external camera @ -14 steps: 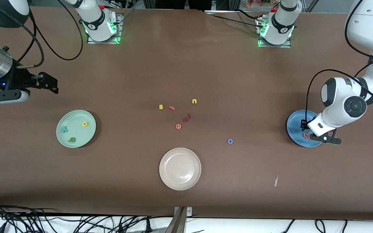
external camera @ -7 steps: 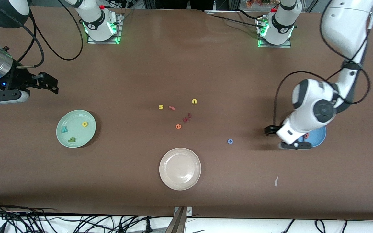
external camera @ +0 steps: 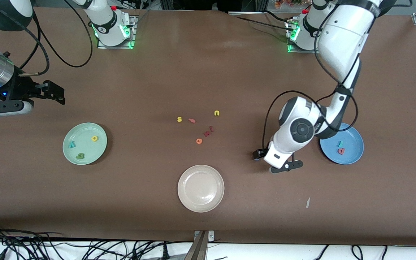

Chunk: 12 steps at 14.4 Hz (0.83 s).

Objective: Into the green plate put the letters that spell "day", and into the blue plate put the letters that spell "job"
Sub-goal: 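Move the left gripper over the blue o letter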

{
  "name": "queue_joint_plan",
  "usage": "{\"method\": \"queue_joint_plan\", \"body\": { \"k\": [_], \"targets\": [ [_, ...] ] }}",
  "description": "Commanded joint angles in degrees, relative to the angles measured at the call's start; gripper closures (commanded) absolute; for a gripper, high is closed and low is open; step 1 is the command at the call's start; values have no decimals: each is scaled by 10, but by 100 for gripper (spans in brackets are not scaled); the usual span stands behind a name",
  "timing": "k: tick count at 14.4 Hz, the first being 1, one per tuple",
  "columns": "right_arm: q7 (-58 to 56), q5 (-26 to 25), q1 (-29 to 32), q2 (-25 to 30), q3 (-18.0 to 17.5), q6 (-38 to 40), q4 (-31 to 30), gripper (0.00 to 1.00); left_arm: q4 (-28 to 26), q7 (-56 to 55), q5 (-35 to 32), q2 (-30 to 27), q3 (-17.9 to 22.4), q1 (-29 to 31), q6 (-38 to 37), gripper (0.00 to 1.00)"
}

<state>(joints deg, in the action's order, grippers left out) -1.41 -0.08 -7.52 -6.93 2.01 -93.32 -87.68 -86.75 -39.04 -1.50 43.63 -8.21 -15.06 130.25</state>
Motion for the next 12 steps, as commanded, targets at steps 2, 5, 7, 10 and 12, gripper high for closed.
{"method": "queue_joint_plan", "body": {
  "k": [2, 5, 7, 10, 12],
  "targets": [
    [3, -4, -2, 0, 1, 7, 5, 0, 74, -53, 7, 63, 13, -19, -14, 0],
    [3, -4, -2, 0, 1, 7, 5, 0, 75, -70, 7, 71, 18, -26, -13, 1],
    [3, -4, -2, 0, 1, 7, 5, 0, 75, -73, 6, 72, 19, -32, -13, 7],
    [3, -4, -2, 0, 1, 8, 5, 0, 74, -75, 6, 72, 19, -37, -13, 19],
    [3, -4, -2, 0, 1, 8, 5, 0, 74, -74, 6, 72, 19, -37, -13, 26]
  ]
}}
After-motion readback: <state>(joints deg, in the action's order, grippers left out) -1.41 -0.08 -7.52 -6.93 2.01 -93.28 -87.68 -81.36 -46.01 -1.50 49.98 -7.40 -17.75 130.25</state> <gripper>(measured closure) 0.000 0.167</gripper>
